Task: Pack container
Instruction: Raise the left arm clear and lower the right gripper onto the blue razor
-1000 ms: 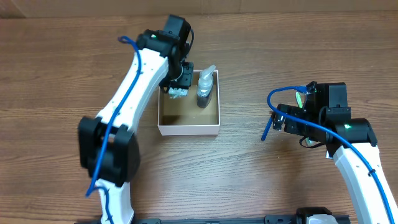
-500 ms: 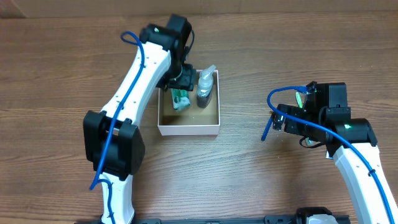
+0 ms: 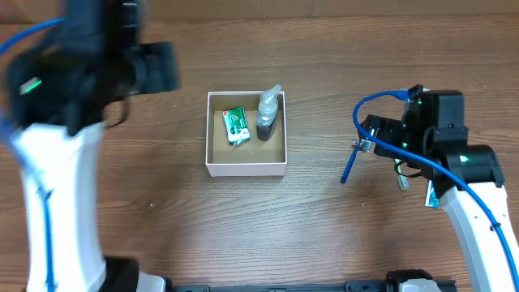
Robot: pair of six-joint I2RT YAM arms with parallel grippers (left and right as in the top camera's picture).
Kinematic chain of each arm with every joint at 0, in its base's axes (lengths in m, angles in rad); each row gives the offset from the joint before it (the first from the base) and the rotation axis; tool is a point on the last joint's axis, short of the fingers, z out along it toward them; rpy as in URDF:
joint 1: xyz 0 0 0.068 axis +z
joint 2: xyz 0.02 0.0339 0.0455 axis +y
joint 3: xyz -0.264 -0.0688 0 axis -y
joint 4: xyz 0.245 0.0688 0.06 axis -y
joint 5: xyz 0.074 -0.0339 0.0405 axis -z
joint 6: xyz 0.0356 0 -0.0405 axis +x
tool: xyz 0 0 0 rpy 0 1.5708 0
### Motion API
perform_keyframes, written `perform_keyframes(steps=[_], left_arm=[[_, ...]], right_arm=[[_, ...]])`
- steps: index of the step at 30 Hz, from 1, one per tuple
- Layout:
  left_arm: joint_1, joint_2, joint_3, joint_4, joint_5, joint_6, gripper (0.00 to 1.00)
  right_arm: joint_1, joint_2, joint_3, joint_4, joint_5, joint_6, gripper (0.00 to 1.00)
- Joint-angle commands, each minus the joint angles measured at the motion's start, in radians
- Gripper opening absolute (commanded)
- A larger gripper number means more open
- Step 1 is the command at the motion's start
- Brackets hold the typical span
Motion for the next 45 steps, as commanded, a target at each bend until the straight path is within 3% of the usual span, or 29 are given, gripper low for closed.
perform_keyframes(steps=[1,9,22,25,27,32,38,45], left_arm=[[0.053,-0.026,0.009,-0.015,-0.009,0.02,0.84],[0.052,-0.011,-0.024,-0.033,-0.009,0.024,0.83],[0.052,0.002,-0.028,-0.018,-0.009,0.024,0.84],[0.052,0.002,-0.028,-0.018,-0.009,0.023,0.89],[0.052,0.002,-0.028,-0.018,-0.009,0.023,0.98],[0.052,0.002,-0.028,-0.018,-0.009,0.023,1.0],[0.052,0.002,-0.028,-0.018,-0.009,0.023,1.0],[0.052,0.002,-0.028,-0.019,-0.008,0.021,1.0]], right_arm=[[0.038,0.126,0.016,0.003,0.031,0.012,1.0],[0.047,0.405,0.016,0.016,0.06,0.29,1.0],[0.048,0.609,-0.001,0.028,0.073,0.349,1.0],[0.048,0.61,-0.001,0.031,0.077,0.348,1.0],[0.048,0.611,-0.005,0.031,0.093,0.349,0.99],[0.048,0.611,-0.04,0.044,0.13,0.348,0.92],[0.048,0.611,-0.099,0.08,0.134,0.349,0.75],[0.048,0.611,-0.109,0.081,0.137,0.348,0.45]])
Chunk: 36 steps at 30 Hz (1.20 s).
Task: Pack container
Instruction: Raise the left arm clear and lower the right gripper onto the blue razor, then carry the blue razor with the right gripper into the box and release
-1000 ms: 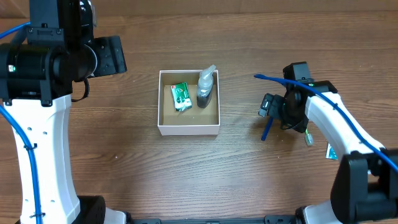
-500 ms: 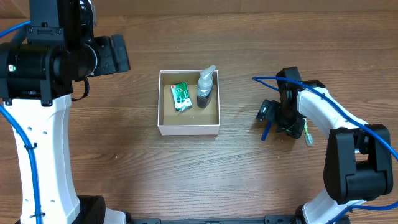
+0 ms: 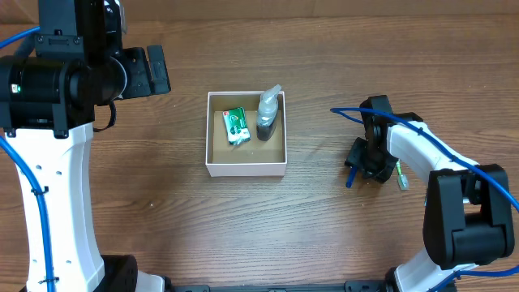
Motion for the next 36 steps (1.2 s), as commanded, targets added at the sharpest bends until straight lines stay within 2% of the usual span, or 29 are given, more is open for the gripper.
perform_keyframes(steps=[1,10,17,20,23,29,36], left_arm=[[0.0,0.003,-0.003,0.004,0.0,0.004,1.0],[0.0,0.003,-0.003,0.004,0.005,0.005,1.0],[0.0,0.003,-0.003,0.005,0.005,0.005,1.0],[0.0,0.003,-0.003,0.005,0.005,0.005,1.0],[0.0,0.003,-0.003,0.005,0.005,0.005,1.0],[0.0,0.003,-0.003,0.005,0.005,0.005,1.0],[0.0,0.003,-0.003,0.004,0.005,0.005,1.0]], right_arm=[[0.004,0.013,-0.033,0.006,0.007,0.001,0.4],[0.004,0.013,-0.032,0.006,0.007,-0.005,0.04],[0.004,-0.02,0.04,-0.054,0.007,-0.083,0.04],[0.009,-0.087,0.12,-0.117,0.007,-0.116,0.04],[0.051,-0.206,0.234,-0.17,-0.003,-0.216,0.04],[0.245,-0.343,0.368,-0.165,-0.117,-0.562,0.04],[0.497,-0.294,0.367,-0.055,-0.115,-0.721,0.04]])
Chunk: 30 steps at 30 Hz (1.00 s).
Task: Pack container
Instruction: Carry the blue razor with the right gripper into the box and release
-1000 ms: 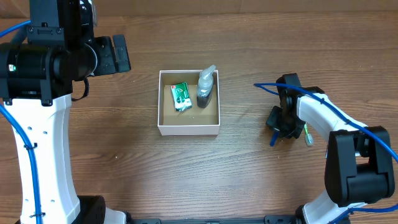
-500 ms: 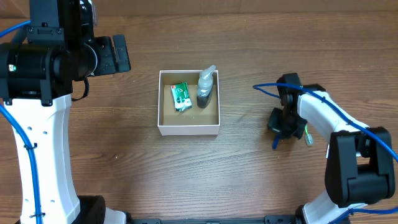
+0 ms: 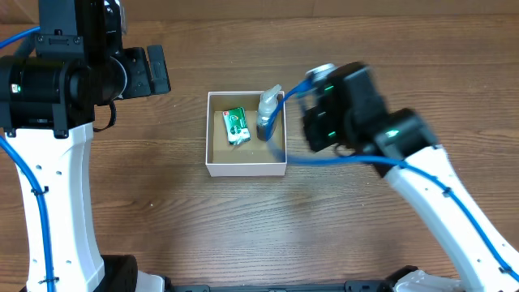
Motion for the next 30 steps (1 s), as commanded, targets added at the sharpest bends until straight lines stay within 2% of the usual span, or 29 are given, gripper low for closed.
perform_keyframes(steps=[1,5,10,12,16,18,22,24,27,30], left_arm=[[0.0,0.003,-0.003,0.004,0.005,0.004,1.0],[0.0,0.003,-0.003,0.004,0.005,0.005,1.0],[0.0,0.003,-0.003,0.0,0.005,0.005,1.0],[0.0,0.003,-0.003,0.001,0.005,0.005,1.0],[0.0,0.003,-0.003,-0.002,0.005,0.005,1.0],[0.0,0.003,-0.003,-0.005,0.005,0.005,1.0],[0.0,0.003,-0.003,-0.011,0.005,0.005,1.0],[0.0,0.003,-0.003,-0.014,0.005,0.005,1.0],[0.0,0.003,-0.003,-0.02,0.005,0.005,1.0],[0.0,0.003,-0.003,-0.023,0.004,0.005,1.0]], right_arm=[[0.098,0.084,-0.005,0.052,-0.005,-0.147,0.04],[0.159,0.194,-0.005,0.142,0.032,-0.157,0.04],[0.159,0.295,-0.005,0.157,0.032,-0.156,0.06],[0.159,0.314,-0.005,0.153,0.032,-0.156,0.35],[0.159,0.29,0.011,0.14,0.061,-0.146,0.67],[0.159,0.252,0.041,0.117,0.092,-0.131,0.73],[0.151,0.131,0.133,0.064,0.224,-0.068,0.77],[0.127,0.064,0.158,0.046,0.297,-0.039,0.86],[0.027,-0.04,0.159,-0.008,0.332,-0.012,0.96],[-0.122,-0.081,0.159,-0.112,0.328,0.016,0.98]])
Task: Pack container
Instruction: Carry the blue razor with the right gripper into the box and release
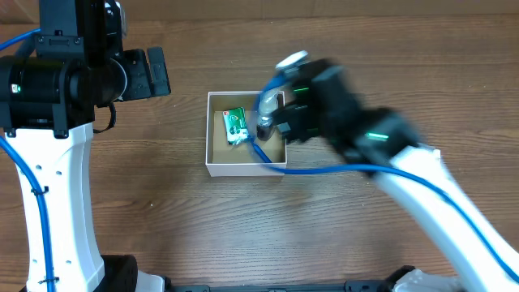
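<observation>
The white open box (212, 134) stands mid-table. Inside it lie a green packet (234, 124) and a clear bottle with a dark base (266, 109), partly covered by my right arm. A blue pen-like stroke (259, 151) slants across the box's front right part. It runs on into the arm's blue cable, so its end is unclear. My right gripper (278, 123) hovers blurred over the box's right side, its fingers hidden under the wrist. My left gripper (154, 71) is raised at the far left, away from the box.
The left arm's white column (57, 203) fills the left edge of the view. The right arm's white link (438, 203) and its blue cable (340, 169) cross the table's right half. Bare wooden tabletop (243, 235) surrounds the box.
My right arm has shifted left, from beside the box's right wall to over its right side. A blue stroke now shows low in the box. The left arm has not moved.
A blue pen lay on the table to the right, beside my right gripper. Then the gripper was down on it. Then the arm was by the box's right wall, the pen gone from the table. Now it hangs over the box.
</observation>
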Robot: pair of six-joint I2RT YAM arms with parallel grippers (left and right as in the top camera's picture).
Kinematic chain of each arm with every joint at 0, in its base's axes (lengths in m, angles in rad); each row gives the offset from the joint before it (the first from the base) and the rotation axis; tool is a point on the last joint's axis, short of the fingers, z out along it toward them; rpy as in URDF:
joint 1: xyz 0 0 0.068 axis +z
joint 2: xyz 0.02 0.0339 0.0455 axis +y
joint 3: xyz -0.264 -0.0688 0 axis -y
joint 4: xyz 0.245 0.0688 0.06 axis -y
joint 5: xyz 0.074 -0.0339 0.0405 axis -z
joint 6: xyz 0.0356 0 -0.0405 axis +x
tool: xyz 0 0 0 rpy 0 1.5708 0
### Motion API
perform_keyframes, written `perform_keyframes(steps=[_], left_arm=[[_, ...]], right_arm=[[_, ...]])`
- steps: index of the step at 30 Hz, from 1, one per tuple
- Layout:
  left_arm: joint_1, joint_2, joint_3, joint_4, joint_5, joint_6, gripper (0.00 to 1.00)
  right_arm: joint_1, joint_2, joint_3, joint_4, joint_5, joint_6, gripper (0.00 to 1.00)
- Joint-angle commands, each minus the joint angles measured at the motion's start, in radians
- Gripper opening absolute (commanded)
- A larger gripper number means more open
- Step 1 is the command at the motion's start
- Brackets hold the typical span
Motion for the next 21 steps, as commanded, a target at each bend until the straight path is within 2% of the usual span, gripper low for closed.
perform_keyframes(steps=[1,3,6,9,13,21], left_arm=[[0.0,0.003,-0.003,-0.005,0.004,0.005,1.0],[0.0,0.003,-0.003,-0.005,0.005,0.005,1.0],[0.0,0.003,-0.003,-0.005,0.005,0.005,1.0],[0.0,0.003,-0.003,-0.005,0.005,0.005,1.0],[0.0,0.003,-0.003,-0.005,0.005,0.005,1.0],[0.0,0.003,-0.003,-0.008,0.005,0.005,1.0]], right_arm=[[-0.211,-0.056,0.013,-0.105,0.076,0.09,0.98],[-0.367,-0.036,0.005,-0.17,0.013,0.098,0.99],[-0.523,0.004,-0.041,-0.167,-0.109,0.098,1.0],[-0.623,0.061,-0.111,-0.148,-0.185,0.097,1.0],[-0.684,0.166,-0.22,-0.087,-0.208,0.096,1.0],[-0.685,0.337,-0.303,-0.006,-0.22,0.097,1.0]])
